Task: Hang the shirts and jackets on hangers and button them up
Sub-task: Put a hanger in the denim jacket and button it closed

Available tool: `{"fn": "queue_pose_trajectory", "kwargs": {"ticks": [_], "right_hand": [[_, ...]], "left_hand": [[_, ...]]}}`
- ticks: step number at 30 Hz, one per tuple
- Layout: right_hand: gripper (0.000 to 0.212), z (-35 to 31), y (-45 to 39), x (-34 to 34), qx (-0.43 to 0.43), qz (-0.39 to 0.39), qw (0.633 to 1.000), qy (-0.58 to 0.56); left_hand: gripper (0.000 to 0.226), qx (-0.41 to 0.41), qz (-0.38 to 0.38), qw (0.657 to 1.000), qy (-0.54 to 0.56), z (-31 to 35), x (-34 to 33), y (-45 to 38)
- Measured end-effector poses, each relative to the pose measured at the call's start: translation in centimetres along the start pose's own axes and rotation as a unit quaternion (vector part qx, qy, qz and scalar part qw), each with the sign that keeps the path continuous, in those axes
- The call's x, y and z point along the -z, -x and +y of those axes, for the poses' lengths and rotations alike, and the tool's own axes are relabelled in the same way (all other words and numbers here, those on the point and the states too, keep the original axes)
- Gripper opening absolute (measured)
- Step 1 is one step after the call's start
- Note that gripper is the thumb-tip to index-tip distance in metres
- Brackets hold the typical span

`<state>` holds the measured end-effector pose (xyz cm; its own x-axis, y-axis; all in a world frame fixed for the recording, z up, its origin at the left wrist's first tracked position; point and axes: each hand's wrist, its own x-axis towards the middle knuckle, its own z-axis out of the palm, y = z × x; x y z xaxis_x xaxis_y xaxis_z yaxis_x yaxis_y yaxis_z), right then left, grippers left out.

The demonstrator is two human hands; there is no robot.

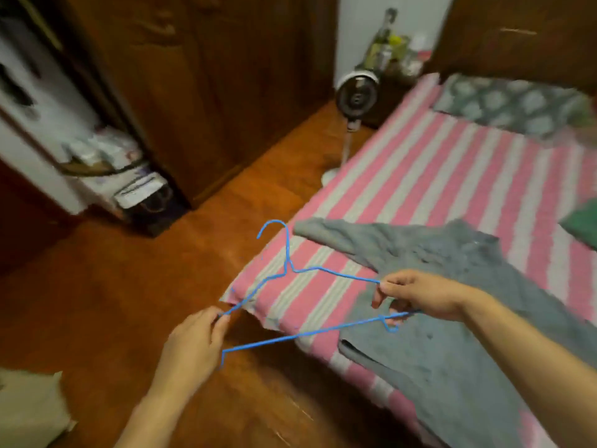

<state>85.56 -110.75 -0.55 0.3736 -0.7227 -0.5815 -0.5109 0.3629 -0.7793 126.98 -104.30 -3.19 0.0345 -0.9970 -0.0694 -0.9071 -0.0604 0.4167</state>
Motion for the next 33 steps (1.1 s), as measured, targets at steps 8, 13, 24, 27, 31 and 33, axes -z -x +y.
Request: {"fn": "queue_pose_trajectory", "kwargs": {"ticks": [8,13,24,27,31,33], "right_hand": [[0.018,22.1,15.5,7.1,-0.174,0.143,0.966,0.126],[0.028,26.2,15.7,10.2,-0.135,0.34,0.928,-0.066],[0.032,39.0,14.1,16.0,-0.355,0.454,0.81,-0.104],[0.035,43.1,12.6,14.7,-0.397,0.458,0.792,-0.079],[0.033,47.9,9.7,11.8,-0.442,0.455,0.772,-0.034],[0.028,49.1,7.8,11.0,-0.464,0.464,0.75,-0.081]], "left_hand": [[0.025,-0.259,-0.26,0.93,-0.004,23.5,-16.5,-4.0],[0.03,-0.331,-0.256,0.908,-0.028,36.2,-24.1,-0.2],[0.012,-0.092,-0.282,0.955,-0.016,36.0,-35.5,0.4],[0.013,-0.14,-0.363,0.918,-0.069,35.3,-42.7,-0.8],[0.045,-0.199,-0.41,0.861,-0.225,34.4,-51.6,-3.0],[0.072,-0.156,-0.391,0.856,-0.298,33.1,-53.6,-4.3]]}}
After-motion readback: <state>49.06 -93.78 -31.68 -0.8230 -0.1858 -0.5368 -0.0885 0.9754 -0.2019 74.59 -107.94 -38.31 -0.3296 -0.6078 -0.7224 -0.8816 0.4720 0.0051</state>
